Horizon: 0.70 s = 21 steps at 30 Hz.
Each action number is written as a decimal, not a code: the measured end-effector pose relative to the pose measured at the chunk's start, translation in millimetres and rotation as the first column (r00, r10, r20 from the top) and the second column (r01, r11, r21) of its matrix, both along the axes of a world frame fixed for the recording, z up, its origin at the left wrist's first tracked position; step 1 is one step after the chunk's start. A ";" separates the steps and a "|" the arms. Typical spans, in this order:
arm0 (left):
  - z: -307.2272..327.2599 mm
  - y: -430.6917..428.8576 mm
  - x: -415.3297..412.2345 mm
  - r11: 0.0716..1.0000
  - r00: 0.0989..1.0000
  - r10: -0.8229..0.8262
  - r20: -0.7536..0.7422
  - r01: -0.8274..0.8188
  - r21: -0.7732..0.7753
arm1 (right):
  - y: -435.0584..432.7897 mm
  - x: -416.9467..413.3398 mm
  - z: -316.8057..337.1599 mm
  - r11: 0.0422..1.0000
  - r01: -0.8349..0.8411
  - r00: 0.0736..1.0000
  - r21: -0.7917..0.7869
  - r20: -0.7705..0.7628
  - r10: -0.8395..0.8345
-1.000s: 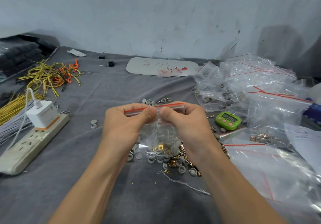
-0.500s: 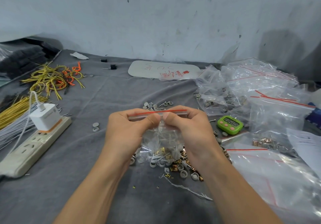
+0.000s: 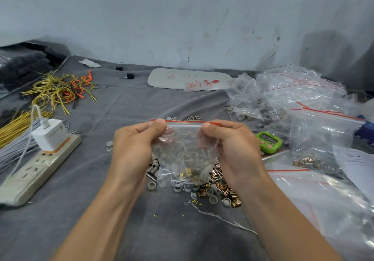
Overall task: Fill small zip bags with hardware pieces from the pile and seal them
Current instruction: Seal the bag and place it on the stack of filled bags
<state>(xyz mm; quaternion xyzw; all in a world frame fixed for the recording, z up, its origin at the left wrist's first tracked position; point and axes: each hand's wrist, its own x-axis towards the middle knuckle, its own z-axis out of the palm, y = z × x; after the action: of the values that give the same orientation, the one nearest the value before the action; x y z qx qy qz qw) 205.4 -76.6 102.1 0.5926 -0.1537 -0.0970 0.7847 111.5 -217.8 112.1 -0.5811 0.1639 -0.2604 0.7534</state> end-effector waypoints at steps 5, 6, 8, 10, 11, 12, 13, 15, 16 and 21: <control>-4.2 -4.3 -2.0 0.997 0.991 0.065 0.119 -0.068 0.021 | -0.9 0.6 2.3 0.995 0.016 0.999 -0.100 -0.043 -0.021; -5.0 -4.0 -1.1 0.996 0.989 0.076 0.125 -0.080 0.031 | -2.3 0.5 2.9 0.994 0.010 0.998 -0.107 -0.053 -0.015; -5.4 -3.1 0.2 0.994 0.989 0.103 0.107 -0.105 0.012 | -3.3 1.0 2.1 0.995 -0.003 0.998 -0.103 -0.062 -0.003; -6.2 -3.4 0.2 0.995 0.991 0.094 0.100 -0.096 0.016 | -0.7 2.9 -1.0 0.990 -0.004 0.998 -0.139 -0.068 -0.005; -6.6 -4.1 -0.7 0.996 0.991 0.080 0.104 -0.083 0.032 | 1.7 3.9 -2.2 0.988 -0.005 0.998 -0.157 -0.070 -0.006; -7.2 -4.9 -0.9 0.996 0.992 0.070 0.107 -0.074 0.041 | 3.9 4.9 -2.9 0.986 -0.001 0.998 -0.166 -0.069 -0.011; -7.0 -5.3 -1.5 0.997 0.993 0.059 0.101 -0.063 0.038 | 5.2 5.8 -3.0 0.987 0.013 0.998 -0.162 -0.066 -0.024; -6.1 -5.1 -2.8 0.999 0.997 0.025 0.074 -0.026 0.020 | 4.7 6.2 -1.9 0.988 0.048 0.997 -0.146 -0.050 -0.056; -5.4 -4.7 -3.9 1.000 0.998 -0.003 0.062 0.002 0.014 | 3.8 5.9 -1.4 0.987 0.051 0.998 -0.153 -0.040 -0.058; -2.6 -9.9 -11.6 0.994 0.990 -0.101 0.096 0.096 0.057 | 7.6 4.3 -1.1 0.967 -0.038 0.999 -0.251 -0.028 0.032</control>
<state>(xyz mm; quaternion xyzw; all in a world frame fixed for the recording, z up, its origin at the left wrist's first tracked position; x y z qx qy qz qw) 193.8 -86.5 99.5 0.6087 -0.2188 -0.1100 0.7547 115.8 -210.2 111.0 -0.6779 0.1284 -0.2589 0.6760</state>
